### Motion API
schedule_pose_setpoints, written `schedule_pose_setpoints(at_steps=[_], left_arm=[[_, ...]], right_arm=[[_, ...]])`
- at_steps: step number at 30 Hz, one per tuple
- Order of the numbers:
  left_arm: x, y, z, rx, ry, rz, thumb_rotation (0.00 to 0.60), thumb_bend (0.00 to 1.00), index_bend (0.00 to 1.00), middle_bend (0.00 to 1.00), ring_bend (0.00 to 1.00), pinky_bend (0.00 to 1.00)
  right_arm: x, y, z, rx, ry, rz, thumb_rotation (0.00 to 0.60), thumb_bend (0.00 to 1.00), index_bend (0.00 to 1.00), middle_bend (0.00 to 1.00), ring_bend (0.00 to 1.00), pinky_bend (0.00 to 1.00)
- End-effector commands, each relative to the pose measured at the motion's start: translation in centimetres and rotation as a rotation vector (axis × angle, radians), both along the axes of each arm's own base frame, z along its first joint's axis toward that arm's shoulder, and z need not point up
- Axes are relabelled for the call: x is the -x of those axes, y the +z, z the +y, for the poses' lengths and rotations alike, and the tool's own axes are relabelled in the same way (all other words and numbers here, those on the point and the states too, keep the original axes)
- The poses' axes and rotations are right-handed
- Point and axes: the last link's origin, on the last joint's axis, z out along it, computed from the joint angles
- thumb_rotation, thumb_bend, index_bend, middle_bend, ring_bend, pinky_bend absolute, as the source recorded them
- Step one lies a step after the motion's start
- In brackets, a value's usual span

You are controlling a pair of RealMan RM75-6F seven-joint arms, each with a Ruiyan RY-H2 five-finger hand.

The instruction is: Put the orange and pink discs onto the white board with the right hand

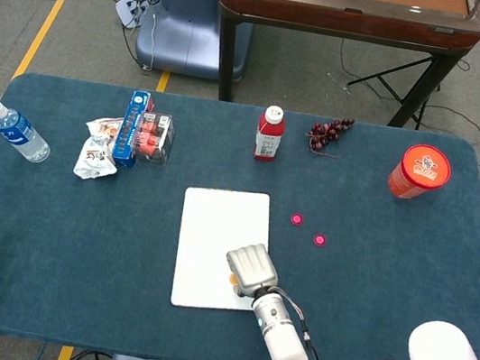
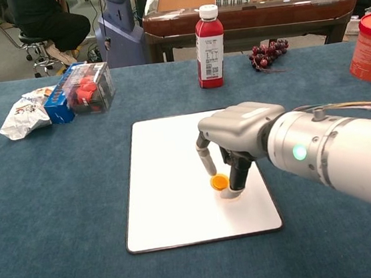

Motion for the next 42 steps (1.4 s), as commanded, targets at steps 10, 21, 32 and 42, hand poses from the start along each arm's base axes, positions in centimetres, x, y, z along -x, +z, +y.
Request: schedule_pose_setpoints(at_steps=[10, 21, 32, 42], left_arm=[[0.4, -0.3, -0.2, 0.009, 0.008, -0.002, 0.6, 0.29, 0.14, 0.24, 0.26, 0.5], [0.6, -0.4, -0.4, 0.009, 0.014, -0.003, 0.6, 0.29, 0.14, 0.24, 0.26, 0.5], [0.7, -0.4, -0.5, 0.009, 0.018, -0.006, 0.6, 0.29, 0.14, 0.24, 0.26, 0.5], [0.3, -0.2, -0.2, 0.003, 0.003, -0.005, 0.6, 0.29, 0.14, 0.24, 0.26, 0.5]], right_arm=[[-1.5, -1.7, -0.4, -0.005, 0.004, 0.016, 0.6, 0.27, 0.56, 1.0, 1.0, 1.0], [-1.8, -2.4, -0.7, 0.004, 0.005, 0.009, 0.6, 0.01, 0.4, 1.0, 1.0, 1.0], [-1.1, -1.5, -1.1, 0.022, -0.003, -0.015, 0.6, 0.0, 0.36, 1.0, 1.0, 1.0], [3.9, 4.0, -3.0, 0.142, -0.089, 0.004, 0.6, 0.04, 0.36, 1.0, 1.0, 1.0]])
